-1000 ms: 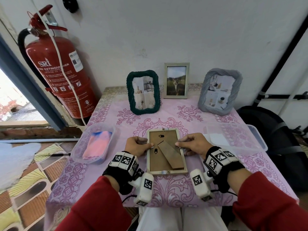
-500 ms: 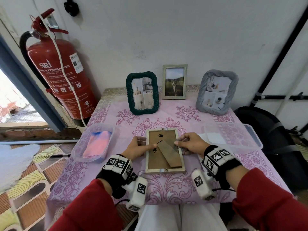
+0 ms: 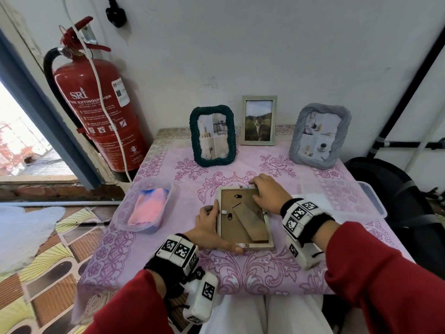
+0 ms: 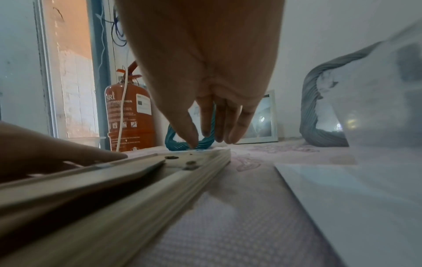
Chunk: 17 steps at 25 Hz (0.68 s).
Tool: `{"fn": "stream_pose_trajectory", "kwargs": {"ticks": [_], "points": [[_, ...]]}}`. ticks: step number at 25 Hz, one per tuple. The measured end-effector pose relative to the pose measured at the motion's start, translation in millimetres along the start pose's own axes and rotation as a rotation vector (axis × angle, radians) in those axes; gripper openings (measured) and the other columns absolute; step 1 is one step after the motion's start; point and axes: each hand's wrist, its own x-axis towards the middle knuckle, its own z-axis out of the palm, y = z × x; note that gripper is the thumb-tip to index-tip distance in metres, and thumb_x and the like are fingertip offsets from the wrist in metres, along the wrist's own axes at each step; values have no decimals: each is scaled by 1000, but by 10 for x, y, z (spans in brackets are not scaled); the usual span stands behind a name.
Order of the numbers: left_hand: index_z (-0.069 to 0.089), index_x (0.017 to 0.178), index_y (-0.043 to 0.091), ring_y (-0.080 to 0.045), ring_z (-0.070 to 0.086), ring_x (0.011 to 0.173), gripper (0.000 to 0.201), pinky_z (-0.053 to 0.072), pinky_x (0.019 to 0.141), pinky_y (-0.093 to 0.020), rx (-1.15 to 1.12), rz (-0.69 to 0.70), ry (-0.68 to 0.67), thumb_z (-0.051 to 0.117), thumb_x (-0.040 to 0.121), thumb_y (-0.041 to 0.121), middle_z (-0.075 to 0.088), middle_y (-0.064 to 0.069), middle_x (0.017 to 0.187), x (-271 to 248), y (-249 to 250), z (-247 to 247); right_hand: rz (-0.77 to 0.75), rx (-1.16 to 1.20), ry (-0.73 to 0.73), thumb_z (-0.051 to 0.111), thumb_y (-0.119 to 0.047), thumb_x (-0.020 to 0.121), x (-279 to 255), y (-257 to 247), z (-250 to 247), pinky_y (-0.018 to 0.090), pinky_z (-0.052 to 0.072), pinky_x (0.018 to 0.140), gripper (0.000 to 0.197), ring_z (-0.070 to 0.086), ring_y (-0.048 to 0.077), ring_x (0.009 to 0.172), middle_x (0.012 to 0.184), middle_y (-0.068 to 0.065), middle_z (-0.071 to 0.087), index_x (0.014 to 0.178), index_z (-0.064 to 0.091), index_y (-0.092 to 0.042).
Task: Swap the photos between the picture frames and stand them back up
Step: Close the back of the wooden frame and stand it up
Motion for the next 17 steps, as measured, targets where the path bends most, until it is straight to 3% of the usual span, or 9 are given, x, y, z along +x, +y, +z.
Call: {"fn": "stream_pose_trajectory", "kwargs": {"ticks": [5, 11, 17], "points": [[-15, 148, 20, -21, 7, 138, 145, 16, 118, -35, 11, -3, 50, 85, 49, 55, 6, 3, 144, 15, -7, 20, -23, -138, -108, 50, -11, 86, 71, -5, 23, 37, 40, 99, 46, 39, 30, 119, 124, 15, 42, 132, 46, -9], [0, 150, 20, -19, 20, 135, 158, 25, 117, -35, -90, 0, 85, 73, 18, 67, 15, 2, 136, 8, 22, -10, -63, -332, -152, 45, -10, 86, 61, -64, 25, 38, 40, 93, 47, 36, 32, 119, 128, 18, 37, 132, 42, -5], [9, 149, 15, -21, 28, 132, 157, 31, 114, -35, -146, 2, 119, 76, 15, 62, 20, 2, 132, 20, 22, 8, -55, -302, -161, 43, -10, 87, 33, -60, 23, 39, 44, 88, 50, 35, 30, 119, 125, 15, 38, 137, 41, -11]]}}
